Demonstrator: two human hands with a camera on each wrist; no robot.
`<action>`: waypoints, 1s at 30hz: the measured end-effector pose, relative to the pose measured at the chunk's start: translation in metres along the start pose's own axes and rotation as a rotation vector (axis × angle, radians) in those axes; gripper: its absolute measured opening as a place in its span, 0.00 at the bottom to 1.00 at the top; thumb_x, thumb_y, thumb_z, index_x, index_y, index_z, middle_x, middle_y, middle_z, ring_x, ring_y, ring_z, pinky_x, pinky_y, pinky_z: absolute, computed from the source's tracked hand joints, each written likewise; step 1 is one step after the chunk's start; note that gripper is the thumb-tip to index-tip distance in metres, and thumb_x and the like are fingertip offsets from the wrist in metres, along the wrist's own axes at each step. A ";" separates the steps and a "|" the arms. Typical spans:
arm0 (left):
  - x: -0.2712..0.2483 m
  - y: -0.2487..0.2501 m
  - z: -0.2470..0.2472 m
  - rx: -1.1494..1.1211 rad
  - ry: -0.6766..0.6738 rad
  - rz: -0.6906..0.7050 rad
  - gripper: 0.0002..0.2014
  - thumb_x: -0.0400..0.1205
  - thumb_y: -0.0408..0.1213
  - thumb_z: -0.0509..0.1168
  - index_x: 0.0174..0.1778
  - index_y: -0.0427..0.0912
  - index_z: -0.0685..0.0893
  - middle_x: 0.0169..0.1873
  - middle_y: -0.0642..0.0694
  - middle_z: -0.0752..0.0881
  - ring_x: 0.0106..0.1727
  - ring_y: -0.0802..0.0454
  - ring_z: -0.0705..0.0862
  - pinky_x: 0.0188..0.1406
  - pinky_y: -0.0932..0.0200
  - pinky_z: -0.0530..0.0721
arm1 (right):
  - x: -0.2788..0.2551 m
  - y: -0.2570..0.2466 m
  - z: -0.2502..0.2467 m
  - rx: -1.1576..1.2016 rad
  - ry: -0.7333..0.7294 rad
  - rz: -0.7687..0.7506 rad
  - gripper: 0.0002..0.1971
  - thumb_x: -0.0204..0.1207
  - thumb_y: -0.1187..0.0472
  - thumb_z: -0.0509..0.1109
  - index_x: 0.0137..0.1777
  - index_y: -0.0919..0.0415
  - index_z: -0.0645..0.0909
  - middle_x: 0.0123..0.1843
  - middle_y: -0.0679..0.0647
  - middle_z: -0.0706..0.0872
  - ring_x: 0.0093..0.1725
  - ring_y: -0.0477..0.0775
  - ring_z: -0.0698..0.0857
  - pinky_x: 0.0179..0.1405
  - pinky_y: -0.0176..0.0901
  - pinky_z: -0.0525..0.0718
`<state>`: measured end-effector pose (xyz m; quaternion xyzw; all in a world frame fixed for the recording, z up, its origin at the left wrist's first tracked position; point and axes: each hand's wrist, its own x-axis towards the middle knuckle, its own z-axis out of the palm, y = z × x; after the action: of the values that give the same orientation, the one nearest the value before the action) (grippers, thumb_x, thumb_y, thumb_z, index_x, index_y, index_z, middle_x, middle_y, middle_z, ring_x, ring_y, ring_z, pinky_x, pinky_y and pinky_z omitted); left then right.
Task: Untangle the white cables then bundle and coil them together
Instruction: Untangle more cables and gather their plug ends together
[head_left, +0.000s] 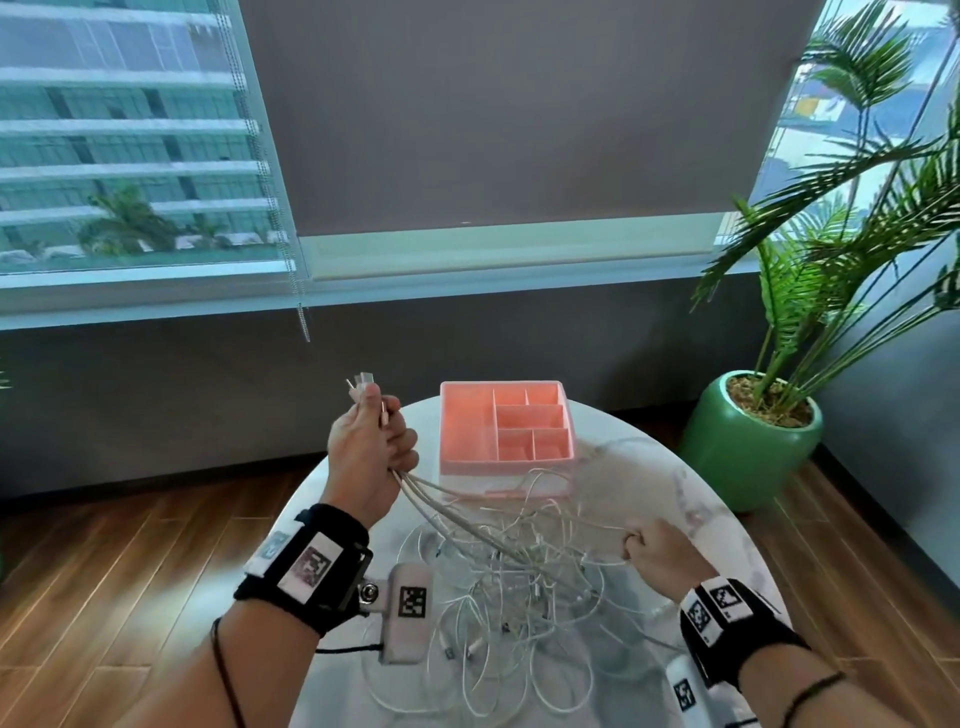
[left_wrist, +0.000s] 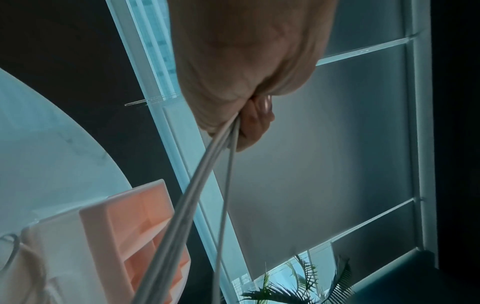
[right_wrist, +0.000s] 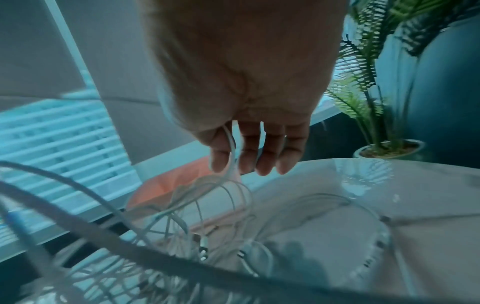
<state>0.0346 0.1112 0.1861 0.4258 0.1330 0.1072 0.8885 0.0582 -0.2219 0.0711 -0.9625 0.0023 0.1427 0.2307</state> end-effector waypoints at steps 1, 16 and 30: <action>0.001 0.003 -0.002 0.019 -0.007 0.000 0.20 0.91 0.49 0.56 0.36 0.42 0.77 0.22 0.51 0.64 0.18 0.59 0.61 0.13 0.66 0.60 | 0.002 0.004 -0.001 0.099 -0.020 0.079 0.13 0.79 0.67 0.59 0.37 0.57 0.81 0.31 0.53 0.85 0.35 0.58 0.85 0.34 0.42 0.78; -0.020 -0.030 0.034 0.424 -0.246 0.038 0.17 0.83 0.51 0.67 0.38 0.43 0.75 0.21 0.52 0.61 0.19 0.58 0.57 0.18 0.68 0.56 | -0.079 -0.183 -0.151 1.043 -0.103 -0.897 0.15 0.76 0.77 0.58 0.52 0.69 0.87 0.57 0.70 0.90 0.62 0.69 0.87 0.59 0.58 0.85; -0.019 -0.034 0.036 0.429 -0.321 -0.009 0.06 0.80 0.41 0.66 0.43 0.44 0.76 0.27 0.51 0.72 0.21 0.56 0.61 0.20 0.63 0.57 | -0.055 -0.175 -0.097 0.861 -0.056 -0.631 0.18 0.82 0.75 0.64 0.69 0.61 0.79 0.53 0.64 0.89 0.43 0.61 0.90 0.43 0.51 0.87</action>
<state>0.0313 0.0588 0.1835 0.6153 0.0121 0.0035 0.7882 0.0442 -0.1123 0.2460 -0.7304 -0.2352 0.0780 0.6365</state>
